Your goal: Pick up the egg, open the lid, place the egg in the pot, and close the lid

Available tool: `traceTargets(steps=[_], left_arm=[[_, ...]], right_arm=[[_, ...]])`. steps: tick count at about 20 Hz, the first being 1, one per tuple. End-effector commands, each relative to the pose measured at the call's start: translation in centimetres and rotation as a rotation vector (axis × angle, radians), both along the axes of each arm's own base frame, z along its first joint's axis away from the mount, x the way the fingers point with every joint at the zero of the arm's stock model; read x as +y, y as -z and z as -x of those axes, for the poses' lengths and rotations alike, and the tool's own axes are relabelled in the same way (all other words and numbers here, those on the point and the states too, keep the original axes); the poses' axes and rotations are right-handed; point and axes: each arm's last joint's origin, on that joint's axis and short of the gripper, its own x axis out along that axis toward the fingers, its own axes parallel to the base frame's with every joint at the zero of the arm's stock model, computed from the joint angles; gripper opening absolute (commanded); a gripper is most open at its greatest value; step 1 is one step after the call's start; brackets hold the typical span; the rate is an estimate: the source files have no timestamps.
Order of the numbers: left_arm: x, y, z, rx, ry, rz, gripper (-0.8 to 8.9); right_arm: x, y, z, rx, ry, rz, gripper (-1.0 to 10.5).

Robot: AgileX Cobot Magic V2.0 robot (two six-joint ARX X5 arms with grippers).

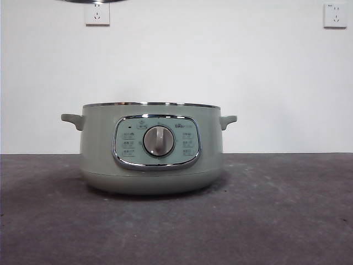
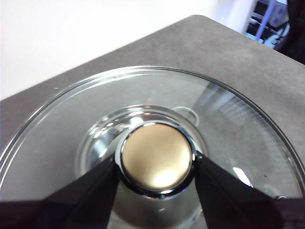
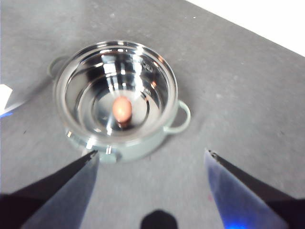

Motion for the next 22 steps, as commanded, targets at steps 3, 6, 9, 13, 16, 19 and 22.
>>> traceTargets(steps=[3,6,9,13,16,19,22], left_arm=[[-2.7,1.6,-3.7,0.001,0.035,-0.004,-0.06],[-4.6,3.6,-6.5,0.020,0.036,-0.036,-0.06],[-5.7,5.4,-8.9,0.041,0.043,-0.051,-0.06],[-6.5,7.0,-10.5,0.062,0.045,-0.064,-0.06],[-6.9,7.8,-11.3,0.066,0.048,-0.071,-0.06],[-7.2,8.5,-12.0,0.070,0.049,-0.073,-0.06],[-7.6,9.0,-12.6,0.073,0.053,-0.074,-0.06]], right_arm=[[-3.1,-1.3,4.2,-0.040,-0.012,-0.079,3.8],[-5.4,-1.2,7.2,-0.063,0.006,-0.131,3.8],[-6.9,0.3,9.2,-0.045,0.030,-0.147,3.8],[-8.0,2.5,10.6,-0.009,0.062,-0.151,3.8],[-8.7,4.0,11.4,0.015,0.088,-0.152,3.8],[-9.2,5.3,12.0,0.024,0.124,-0.146,3.8],[-9.7,6.2,12.5,0.026,0.150,-0.144,3.8]])
